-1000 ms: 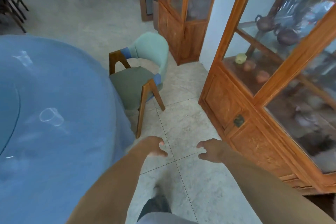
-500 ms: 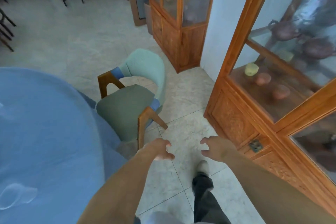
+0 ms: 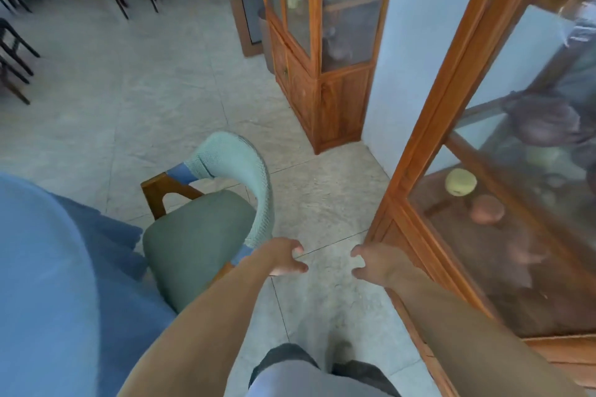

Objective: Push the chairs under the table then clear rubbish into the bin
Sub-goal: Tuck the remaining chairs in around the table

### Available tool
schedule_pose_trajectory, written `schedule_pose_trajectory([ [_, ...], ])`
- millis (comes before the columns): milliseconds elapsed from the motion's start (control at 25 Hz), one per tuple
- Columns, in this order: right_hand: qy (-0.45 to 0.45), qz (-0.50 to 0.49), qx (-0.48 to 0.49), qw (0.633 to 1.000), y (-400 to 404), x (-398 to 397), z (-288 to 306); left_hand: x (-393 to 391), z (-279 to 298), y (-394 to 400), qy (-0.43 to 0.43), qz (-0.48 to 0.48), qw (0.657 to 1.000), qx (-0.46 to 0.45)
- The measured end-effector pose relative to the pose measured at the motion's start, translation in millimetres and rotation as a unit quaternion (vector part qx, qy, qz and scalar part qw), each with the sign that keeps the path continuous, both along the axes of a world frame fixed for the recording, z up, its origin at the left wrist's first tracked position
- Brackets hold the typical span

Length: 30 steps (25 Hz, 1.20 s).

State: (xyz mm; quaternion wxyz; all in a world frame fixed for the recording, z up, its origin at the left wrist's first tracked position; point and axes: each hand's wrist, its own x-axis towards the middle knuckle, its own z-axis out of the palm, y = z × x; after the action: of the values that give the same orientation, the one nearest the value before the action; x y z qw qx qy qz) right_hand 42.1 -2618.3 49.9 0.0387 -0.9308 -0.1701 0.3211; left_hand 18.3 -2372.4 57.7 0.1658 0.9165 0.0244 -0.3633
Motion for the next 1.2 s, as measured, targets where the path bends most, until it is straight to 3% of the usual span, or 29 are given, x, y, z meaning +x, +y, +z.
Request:
schedule_pose_trajectory([
  [360,0.019,0.076,-0.010,0.997,63,193,-8,162,-17,71,-0.002,0.070,0.997,0.010],
  [600,-0.037,0.190,-0.038,0.980,182,319,12,233,-20,163,0.004,0.155,0.988,-0.018],
  [800,-0.054,0.334,-0.033,0.940,295,369,16,234,-33,218,0.014,0.274,0.961,-0.043],
  [960,-0.065,0.476,-0.020,0.877,380,395,-1,218,-52,236,0.034,0.401,0.914,-0.061],
  [1200,-0.027,0.703,-0.081,0.706,474,418,-27,224,-70,222,0.081,0.604,0.788,-0.091],
])
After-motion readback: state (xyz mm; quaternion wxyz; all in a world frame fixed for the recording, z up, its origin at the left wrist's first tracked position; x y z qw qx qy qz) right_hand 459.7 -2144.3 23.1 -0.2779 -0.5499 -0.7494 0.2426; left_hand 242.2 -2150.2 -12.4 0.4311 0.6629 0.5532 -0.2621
